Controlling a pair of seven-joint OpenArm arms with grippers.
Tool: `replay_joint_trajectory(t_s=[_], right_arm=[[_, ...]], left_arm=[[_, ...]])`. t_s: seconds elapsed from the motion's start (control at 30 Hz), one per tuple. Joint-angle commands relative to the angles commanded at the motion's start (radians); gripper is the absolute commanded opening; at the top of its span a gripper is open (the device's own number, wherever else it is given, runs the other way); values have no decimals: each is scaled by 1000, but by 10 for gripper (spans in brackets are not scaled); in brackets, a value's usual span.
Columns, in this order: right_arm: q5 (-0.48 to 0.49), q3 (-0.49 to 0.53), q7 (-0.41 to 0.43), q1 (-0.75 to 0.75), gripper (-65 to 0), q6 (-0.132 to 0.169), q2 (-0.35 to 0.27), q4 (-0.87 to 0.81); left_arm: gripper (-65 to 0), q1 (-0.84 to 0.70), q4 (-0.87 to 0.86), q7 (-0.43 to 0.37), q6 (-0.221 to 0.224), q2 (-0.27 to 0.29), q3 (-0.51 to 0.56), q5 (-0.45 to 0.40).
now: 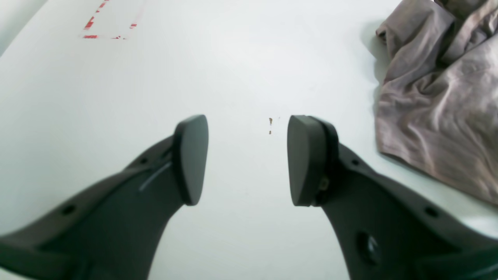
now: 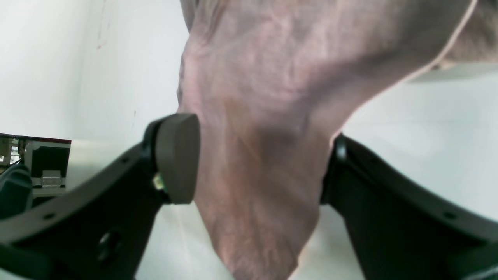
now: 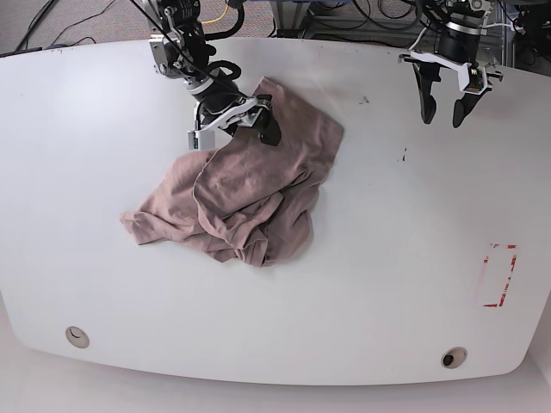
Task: Layout the t-shirt on the table in an organized manner, then fold the t-shirt properly
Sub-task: 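Lift the t-shirt with the right gripper and pull it away from the table center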
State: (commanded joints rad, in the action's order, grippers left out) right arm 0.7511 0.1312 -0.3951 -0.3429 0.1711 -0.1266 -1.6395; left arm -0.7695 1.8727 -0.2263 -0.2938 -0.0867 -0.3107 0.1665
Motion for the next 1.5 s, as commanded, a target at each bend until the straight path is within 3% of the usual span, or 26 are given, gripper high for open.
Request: replay_joint_trajectory(t_s=[0.17,0.23,0.57,0.93,1.1,1.23,1.5], right_arm=[[-2,0,0,9,-583,2,-2,-2],[-2,0,-2,14,-650,2,-3,-2],[-3,0,-35,14,-650,2,-49,-64],[2,6,-124,-21,-650,2,-170,-390],[3,6,-120,26,-650,3,-216,-399],[3,3,-120,94,-650,3,-245,-399],[-2,-44,-124,265,-650,3,-308,-393]], left_arm=[[-343,14,-3,0,0,0,0,-2],[-343,18,-3,0,0,0,0,-2],[-343,38,-5,2,0,0,0,-2],[-343,63,-8,78,0,0,-2,-2],[-343,66,-12,78,0,-3,-2,-2],[-340,87,-14,84,0,-38,3,-2],[-342,199,-12,239,0,-48,3,0]])
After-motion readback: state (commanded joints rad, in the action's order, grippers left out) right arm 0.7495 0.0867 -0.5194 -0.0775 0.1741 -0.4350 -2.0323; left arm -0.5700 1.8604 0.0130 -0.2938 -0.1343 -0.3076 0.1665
